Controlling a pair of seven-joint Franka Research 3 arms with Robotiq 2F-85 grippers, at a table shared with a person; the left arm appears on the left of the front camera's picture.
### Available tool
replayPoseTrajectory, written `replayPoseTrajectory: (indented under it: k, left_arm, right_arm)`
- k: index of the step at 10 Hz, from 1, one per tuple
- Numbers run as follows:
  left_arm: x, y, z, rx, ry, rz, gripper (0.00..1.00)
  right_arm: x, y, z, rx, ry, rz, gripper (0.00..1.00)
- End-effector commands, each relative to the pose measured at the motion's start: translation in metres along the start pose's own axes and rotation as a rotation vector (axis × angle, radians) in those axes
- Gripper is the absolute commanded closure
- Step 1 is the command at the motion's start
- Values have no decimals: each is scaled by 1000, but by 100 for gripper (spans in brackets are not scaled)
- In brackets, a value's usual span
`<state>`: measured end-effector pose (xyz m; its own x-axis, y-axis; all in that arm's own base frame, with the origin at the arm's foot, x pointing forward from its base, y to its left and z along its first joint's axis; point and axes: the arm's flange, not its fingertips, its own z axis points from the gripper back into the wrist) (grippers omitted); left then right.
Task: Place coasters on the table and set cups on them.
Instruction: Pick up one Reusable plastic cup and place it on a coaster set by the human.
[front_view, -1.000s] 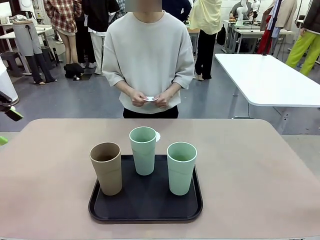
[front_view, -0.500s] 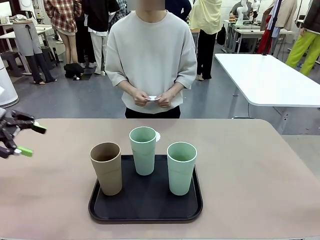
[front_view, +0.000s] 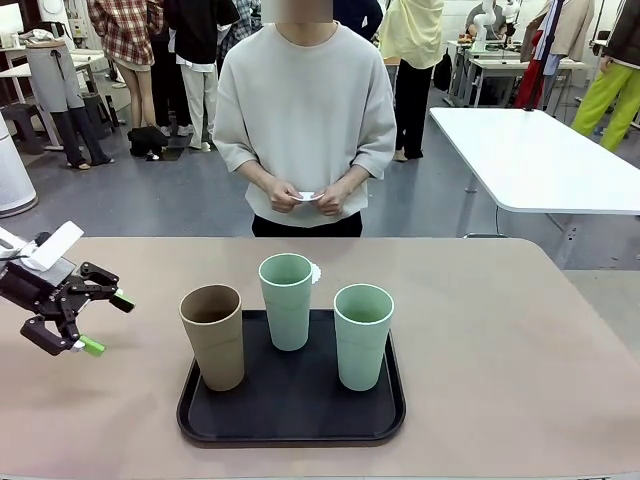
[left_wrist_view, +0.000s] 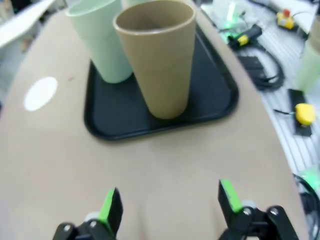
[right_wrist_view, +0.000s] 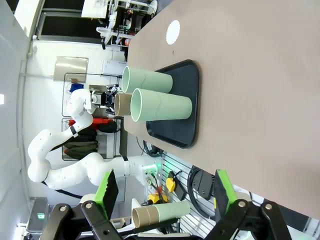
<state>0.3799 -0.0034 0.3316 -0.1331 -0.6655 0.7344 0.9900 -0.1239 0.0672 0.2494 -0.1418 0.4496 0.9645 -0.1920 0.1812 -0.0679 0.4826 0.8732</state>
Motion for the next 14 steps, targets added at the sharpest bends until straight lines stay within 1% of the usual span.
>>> replayPoseTrajectory:
  k: [1,2,4,5,9,10,11,12,14]
  left_arm:
    - [9,-21,-6,-5,-53,27,0]
    - [10,-23,-12,-8,-61,41,0]
    - [18,-27,-19,31,-13,73,0]
    - [7,-1,-7,-18,-31,22,0]
    - [7,-1,-7,-18,-31,22,0]
    - [9,0,-8,-12,-23,38,0]
    - [11,-2,-16,-31,-154,55,0]
    - [10,-5,-26,-74,-237,51,0]
    - [7,-6,-45,-120,-336,25,0]
  right_arm:
    - [1,0,0,16,-3,4,0]
    - [1,0,0,16,-3,4,0]
    - [1,0,0,16,-3,4,0]
    - [1,0,0,16,-3,4,0]
    - [1,0,0,16,-3,4,0]
    - [1,0,0,16,-3,4,0]
    - [1,0,0,16,-3,4,0]
    - [1,0,0,16,-3,4,0]
    - [1,0,0,16,-3,4,0]
